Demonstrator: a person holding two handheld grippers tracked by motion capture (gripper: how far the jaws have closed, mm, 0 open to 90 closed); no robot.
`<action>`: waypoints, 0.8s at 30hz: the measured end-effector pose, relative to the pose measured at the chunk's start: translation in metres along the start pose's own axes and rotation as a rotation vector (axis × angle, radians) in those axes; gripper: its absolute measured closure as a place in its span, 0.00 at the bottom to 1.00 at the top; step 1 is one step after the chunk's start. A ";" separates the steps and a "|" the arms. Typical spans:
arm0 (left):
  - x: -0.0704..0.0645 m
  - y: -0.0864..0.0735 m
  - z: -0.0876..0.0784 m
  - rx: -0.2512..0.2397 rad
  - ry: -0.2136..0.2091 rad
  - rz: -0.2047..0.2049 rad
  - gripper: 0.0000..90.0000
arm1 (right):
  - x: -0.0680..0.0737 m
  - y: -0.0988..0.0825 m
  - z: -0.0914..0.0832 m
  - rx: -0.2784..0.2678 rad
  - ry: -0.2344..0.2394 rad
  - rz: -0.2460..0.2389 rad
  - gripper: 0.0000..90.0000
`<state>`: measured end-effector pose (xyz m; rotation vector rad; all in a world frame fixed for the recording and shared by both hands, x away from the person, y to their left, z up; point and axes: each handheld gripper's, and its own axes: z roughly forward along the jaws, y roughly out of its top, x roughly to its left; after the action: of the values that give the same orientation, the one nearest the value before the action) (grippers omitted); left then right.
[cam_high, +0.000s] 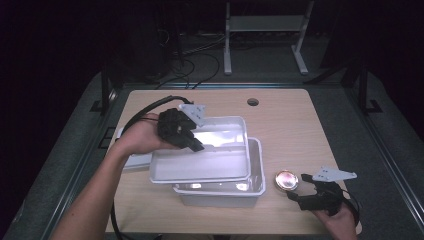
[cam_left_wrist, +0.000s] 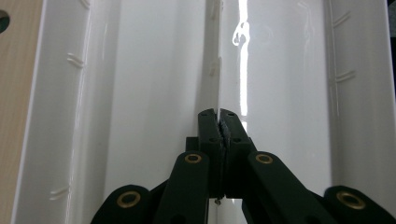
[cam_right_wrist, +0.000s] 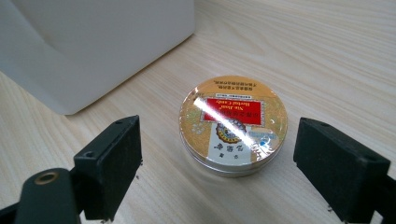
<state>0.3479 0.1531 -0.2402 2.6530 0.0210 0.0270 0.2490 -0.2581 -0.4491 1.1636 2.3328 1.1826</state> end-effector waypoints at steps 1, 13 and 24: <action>-0.001 -0.003 -0.004 -0.004 0.008 -0.006 0.99 | 0.000 0.000 0.000 -0.001 -0.002 0.001 0.16; -0.014 -0.068 -0.056 -0.003 0.106 -0.103 0.99 | 0.002 0.001 -0.002 -0.011 -0.031 0.007 0.16; -0.028 -0.140 -0.077 0.030 0.167 -0.222 0.99 | 0.004 0.003 -0.002 -0.008 -0.044 0.008 0.16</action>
<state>0.3165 0.3119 -0.2379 2.6550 0.3732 0.1753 0.2471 -0.2553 -0.4458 1.1857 2.2907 1.1566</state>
